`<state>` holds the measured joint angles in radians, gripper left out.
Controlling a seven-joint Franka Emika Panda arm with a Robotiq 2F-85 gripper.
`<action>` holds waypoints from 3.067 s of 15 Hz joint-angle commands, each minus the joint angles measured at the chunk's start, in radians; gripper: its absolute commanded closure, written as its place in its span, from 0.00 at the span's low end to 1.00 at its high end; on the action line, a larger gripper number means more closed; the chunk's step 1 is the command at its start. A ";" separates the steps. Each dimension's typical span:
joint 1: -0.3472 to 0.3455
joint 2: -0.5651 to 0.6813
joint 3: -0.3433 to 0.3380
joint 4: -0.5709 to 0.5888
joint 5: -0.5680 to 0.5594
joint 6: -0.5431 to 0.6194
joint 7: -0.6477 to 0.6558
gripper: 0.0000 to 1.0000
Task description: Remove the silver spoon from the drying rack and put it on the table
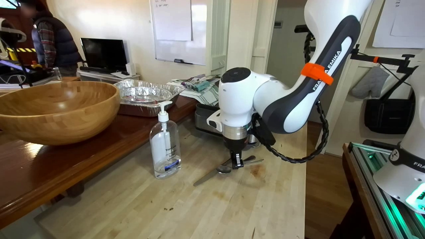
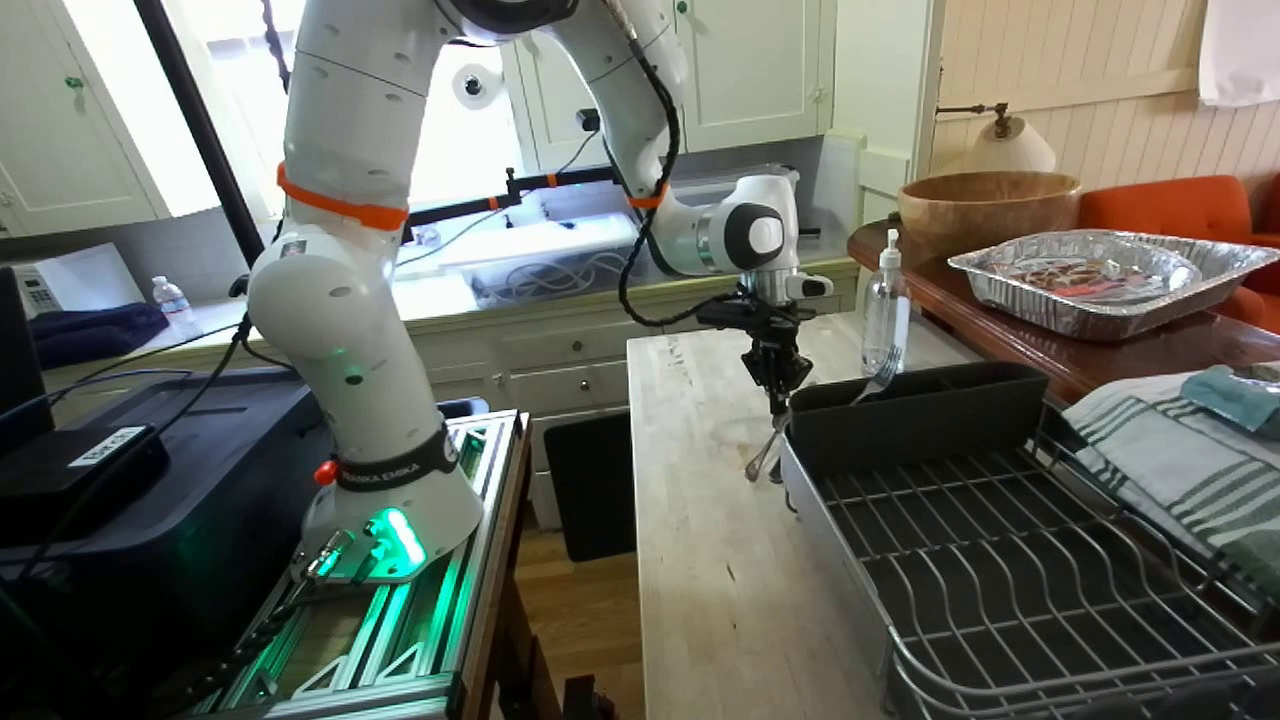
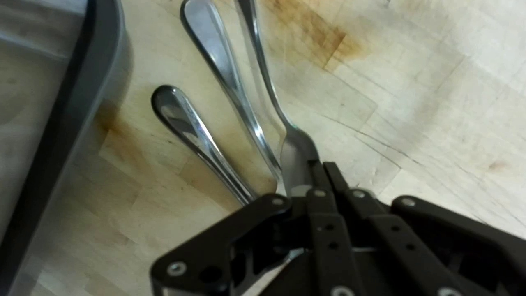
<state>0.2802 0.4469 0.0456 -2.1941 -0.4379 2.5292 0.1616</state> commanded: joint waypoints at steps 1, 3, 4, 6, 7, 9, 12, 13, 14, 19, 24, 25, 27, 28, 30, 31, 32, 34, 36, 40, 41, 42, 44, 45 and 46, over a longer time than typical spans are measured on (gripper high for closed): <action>0.021 0.032 -0.023 0.017 -0.027 0.022 0.029 0.94; 0.023 0.032 -0.025 0.016 -0.031 0.021 0.030 0.69; 0.025 0.034 -0.027 0.017 -0.033 0.020 0.032 0.68; 0.026 0.037 -0.029 0.018 -0.035 0.019 0.032 0.55; 0.027 0.039 -0.030 0.020 -0.035 0.019 0.032 0.47; 0.028 0.041 -0.031 0.022 -0.036 0.019 0.031 0.31; 0.028 0.032 -0.029 0.021 -0.031 0.021 0.030 0.09; 0.028 0.025 -0.027 0.020 -0.028 0.022 0.030 0.01; 0.028 0.018 -0.025 0.020 -0.025 0.024 0.033 0.00; 0.047 -0.033 -0.037 0.021 -0.019 0.003 0.124 0.00; 0.029 -0.123 -0.017 0.007 0.053 -0.035 0.195 0.00; 0.025 -0.149 -0.014 0.004 0.076 -0.052 0.206 0.00; 0.020 -0.198 -0.015 -0.003 0.095 -0.073 0.244 0.00; 0.016 -0.223 -0.015 -0.007 0.103 -0.083 0.263 0.00; 0.002 -0.275 -0.007 -0.019 0.120 -0.109 0.281 0.00; -0.005 -0.297 -0.006 -0.023 0.128 -0.124 0.300 0.00; -0.015 -0.321 0.000 -0.029 0.149 -0.145 0.301 0.00; -0.040 -0.370 0.012 -0.040 0.210 -0.192 0.284 0.00; -0.064 -0.418 0.019 -0.049 0.265 -0.238 0.267 0.00; -0.111 -0.516 0.022 -0.064 0.336 -0.333 0.231 0.00; -0.122 -0.539 0.021 -0.068 0.346 -0.352 0.226 0.00; -0.133 -0.558 0.020 -0.073 0.356 -0.363 0.220 0.00; -0.152 -0.600 0.018 -0.087 0.374 -0.378 0.209 0.00; -0.159 -0.619 0.017 -0.094 0.385 -0.383 0.195 0.00; -0.168 -0.633 0.015 -0.101 0.389 -0.375 0.180 0.00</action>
<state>0.1438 -0.1135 0.0520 -2.2450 -0.0941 2.1654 0.3909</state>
